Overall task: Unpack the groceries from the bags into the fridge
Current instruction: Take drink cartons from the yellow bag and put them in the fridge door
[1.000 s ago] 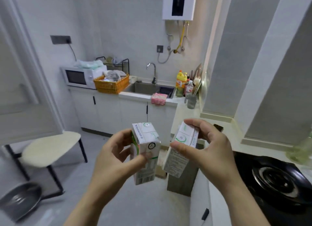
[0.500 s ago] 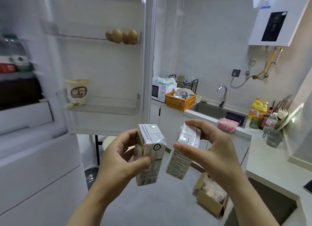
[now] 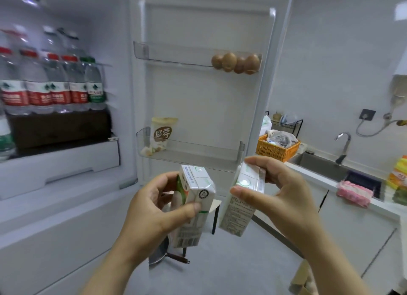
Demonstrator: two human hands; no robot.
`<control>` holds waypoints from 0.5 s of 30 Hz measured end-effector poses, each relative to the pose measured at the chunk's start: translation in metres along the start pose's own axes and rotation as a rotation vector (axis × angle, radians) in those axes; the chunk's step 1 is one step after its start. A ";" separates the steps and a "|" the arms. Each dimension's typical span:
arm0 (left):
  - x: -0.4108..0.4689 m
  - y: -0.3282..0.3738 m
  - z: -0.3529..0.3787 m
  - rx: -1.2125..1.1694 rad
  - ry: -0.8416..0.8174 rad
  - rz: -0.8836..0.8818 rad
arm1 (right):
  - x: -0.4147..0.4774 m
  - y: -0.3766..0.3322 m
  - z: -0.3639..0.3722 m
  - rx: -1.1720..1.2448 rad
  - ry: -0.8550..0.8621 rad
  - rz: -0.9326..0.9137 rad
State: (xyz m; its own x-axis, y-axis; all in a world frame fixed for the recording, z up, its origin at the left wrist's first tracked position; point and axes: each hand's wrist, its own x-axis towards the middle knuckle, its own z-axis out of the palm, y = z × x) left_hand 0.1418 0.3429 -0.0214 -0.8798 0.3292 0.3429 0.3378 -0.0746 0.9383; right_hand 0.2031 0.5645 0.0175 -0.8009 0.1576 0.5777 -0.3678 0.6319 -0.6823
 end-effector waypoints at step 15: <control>0.148 -0.014 -0.035 0.115 0.086 0.111 | 0.165 0.052 0.049 0.155 -0.034 -0.137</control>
State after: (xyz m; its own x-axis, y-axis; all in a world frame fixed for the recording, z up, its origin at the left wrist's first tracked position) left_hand -0.0048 0.3598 0.0181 -0.8587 0.2427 0.4514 0.4661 0.0038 0.8847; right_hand 0.0290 0.5864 0.0554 -0.7529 0.0504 0.6562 -0.5410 0.5205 -0.6606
